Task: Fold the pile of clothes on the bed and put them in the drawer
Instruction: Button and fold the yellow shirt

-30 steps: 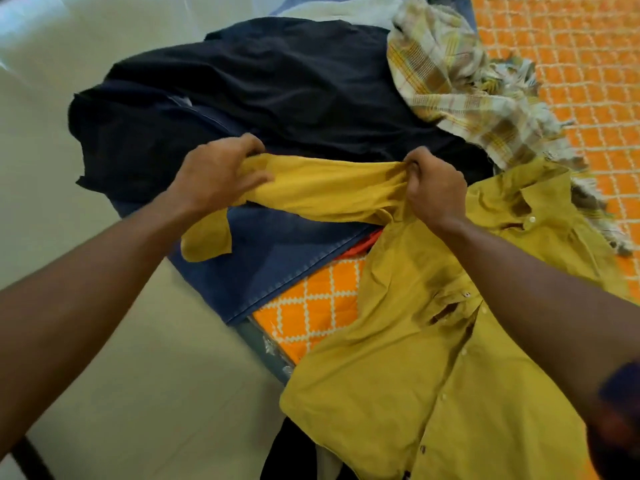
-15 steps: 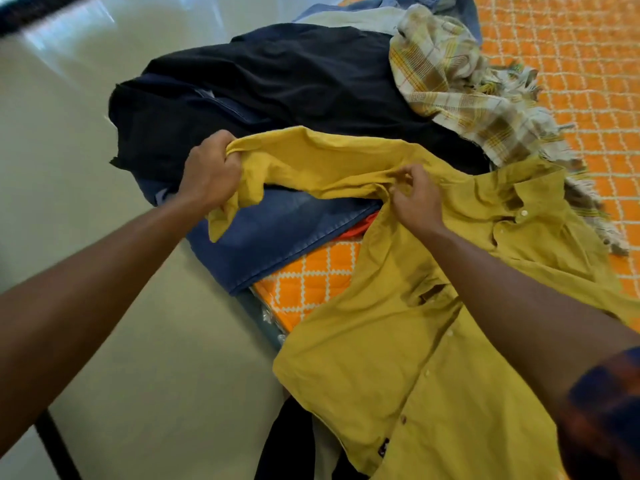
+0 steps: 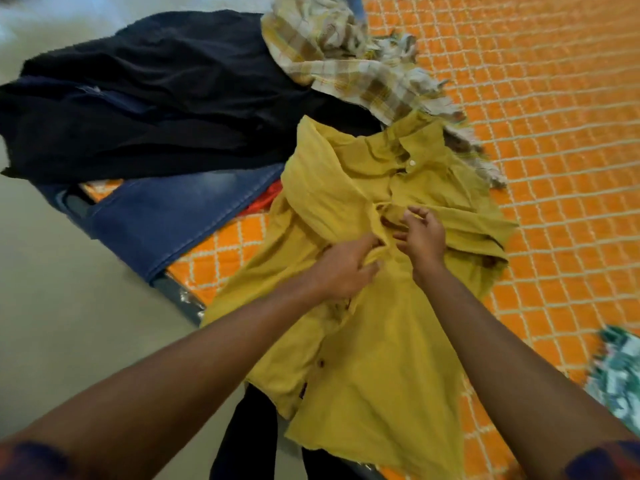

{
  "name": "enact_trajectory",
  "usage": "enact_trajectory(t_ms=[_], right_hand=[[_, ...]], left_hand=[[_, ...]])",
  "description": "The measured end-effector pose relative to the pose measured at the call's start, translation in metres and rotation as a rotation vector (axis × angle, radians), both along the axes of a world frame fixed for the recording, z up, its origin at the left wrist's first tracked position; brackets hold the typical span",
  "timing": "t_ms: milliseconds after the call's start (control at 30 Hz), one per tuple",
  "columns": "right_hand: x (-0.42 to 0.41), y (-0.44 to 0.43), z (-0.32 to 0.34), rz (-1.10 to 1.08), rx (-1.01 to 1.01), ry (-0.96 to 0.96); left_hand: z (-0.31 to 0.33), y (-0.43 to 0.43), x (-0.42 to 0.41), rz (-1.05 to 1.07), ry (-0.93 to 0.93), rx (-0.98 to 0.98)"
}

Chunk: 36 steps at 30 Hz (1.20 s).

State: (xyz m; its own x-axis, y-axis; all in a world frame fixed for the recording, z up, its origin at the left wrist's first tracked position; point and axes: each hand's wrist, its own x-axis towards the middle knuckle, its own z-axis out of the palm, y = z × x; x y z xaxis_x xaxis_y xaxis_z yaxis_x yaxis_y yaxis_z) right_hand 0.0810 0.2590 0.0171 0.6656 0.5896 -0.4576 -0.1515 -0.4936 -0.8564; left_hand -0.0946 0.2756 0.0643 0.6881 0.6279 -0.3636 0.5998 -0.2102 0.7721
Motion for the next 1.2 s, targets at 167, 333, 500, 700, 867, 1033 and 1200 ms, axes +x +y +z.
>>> enact_trajectory(t_ms=[167, 333, 500, 700, 867, 1033, 1200], right_hand=[[0.064, -0.087, -0.040, -0.167, -0.199, -0.280], [0.102, -0.112, -0.050, -0.165, -0.292, -0.417], [0.138, -0.100, -0.049, -0.245, -0.411, -0.377], [0.178, -0.088, -0.056, -0.264, -0.307, -0.013], [0.185, -0.097, -0.064, -0.103, -0.230, -0.068], [0.178, -0.099, -0.062, -0.163, -0.249, -0.281], [0.166, -0.088, -0.032, -0.254, -0.282, -0.287]], left_hand=[[-0.054, -0.036, 0.014, 0.201, 0.129, 0.077], [-0.066, -0.071, 0.023, 0.052, -0.017, 0.372], [-0.068, -0.134, 0.063, -0.246, 0.259, 0.352], [-0.067, -0.200, 0.138, -0.080, 0.644, 0.017], [-0.076, -0.239, 0.159, -0.131, 0.715, 0.045], [-0.081, -0.238, 0.122, -0.093, 0.556, 0.101], [-0.070, -0.187, 0.058, 0.184, 0.247, -0.304]])
